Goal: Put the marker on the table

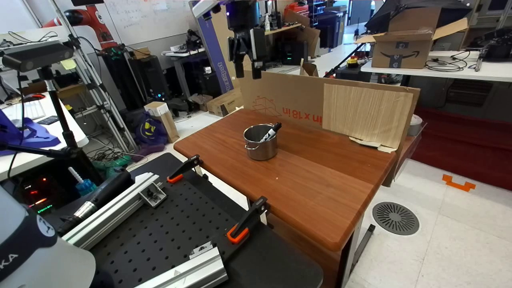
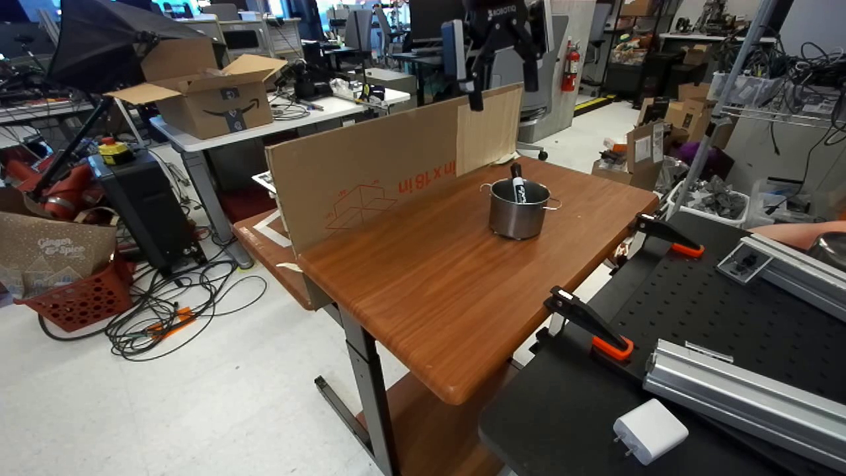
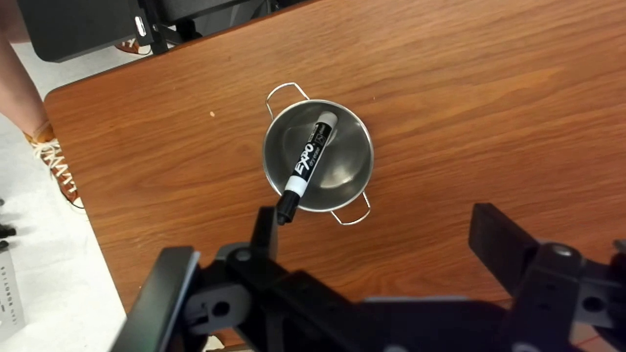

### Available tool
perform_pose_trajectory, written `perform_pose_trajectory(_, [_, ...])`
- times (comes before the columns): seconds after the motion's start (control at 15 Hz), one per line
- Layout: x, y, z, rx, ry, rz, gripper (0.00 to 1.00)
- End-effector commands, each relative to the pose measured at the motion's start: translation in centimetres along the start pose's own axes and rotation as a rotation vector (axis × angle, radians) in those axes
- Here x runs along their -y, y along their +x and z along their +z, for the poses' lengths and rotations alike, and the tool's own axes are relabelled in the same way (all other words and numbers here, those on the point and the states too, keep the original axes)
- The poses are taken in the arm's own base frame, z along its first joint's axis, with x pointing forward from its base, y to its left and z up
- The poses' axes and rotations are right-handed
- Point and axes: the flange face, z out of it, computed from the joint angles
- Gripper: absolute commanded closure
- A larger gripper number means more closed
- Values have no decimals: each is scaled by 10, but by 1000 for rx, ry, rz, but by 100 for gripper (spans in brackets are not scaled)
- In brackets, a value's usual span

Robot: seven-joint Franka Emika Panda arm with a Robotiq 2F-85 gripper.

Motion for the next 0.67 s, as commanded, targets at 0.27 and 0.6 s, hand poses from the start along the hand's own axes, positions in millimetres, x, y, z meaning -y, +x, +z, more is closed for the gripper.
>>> perform_pose_trajectory(0.27, [-9,19,34,0,-12,87,0])
perform_pose_trajectory(0.6, [-26,31,57,6,1,129,0])
